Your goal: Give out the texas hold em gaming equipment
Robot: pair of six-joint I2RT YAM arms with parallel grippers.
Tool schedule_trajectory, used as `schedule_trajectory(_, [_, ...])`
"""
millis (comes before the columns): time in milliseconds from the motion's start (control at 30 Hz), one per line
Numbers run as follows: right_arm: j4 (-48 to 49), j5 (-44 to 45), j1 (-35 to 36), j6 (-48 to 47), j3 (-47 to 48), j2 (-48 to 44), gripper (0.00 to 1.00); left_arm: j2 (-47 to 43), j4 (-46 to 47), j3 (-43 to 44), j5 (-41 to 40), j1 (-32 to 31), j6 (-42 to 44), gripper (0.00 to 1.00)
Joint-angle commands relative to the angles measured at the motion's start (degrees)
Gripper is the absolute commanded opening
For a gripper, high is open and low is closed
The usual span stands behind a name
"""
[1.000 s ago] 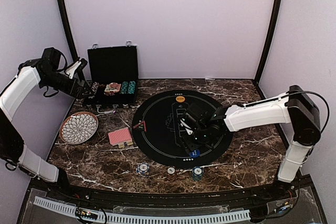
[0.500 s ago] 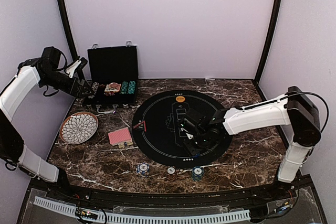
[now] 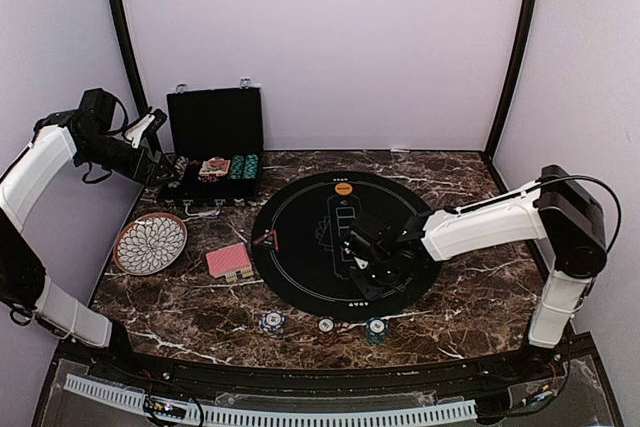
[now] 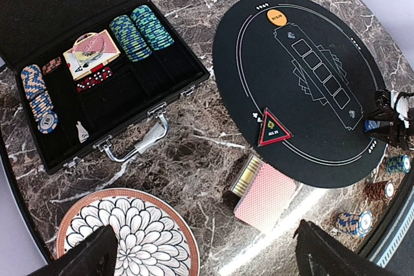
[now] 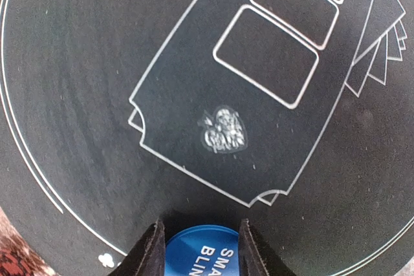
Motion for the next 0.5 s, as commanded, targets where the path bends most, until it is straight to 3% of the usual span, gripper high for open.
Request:
schedule_trajectory(0, [-0.8,-0.3,0.3,1.5,-3.5,-2.7,0.37,-2.1,-1.5,1.8,0.8,-0.3,0.1,0.99])
schedule_trajectory(300, [-2.4,0.2,0.3,2.4,-5.5,-6.0,0.37,-2.1,-1.5,1.8,0.8,-0.2,0.3,0.99])
schedule_trajectory(467, [-6.2,1.1,0.3,1.9,0.2,-7.5,0.55,-1.9,-1.5,2.0,0.3,-0.3,0.3,0.99])
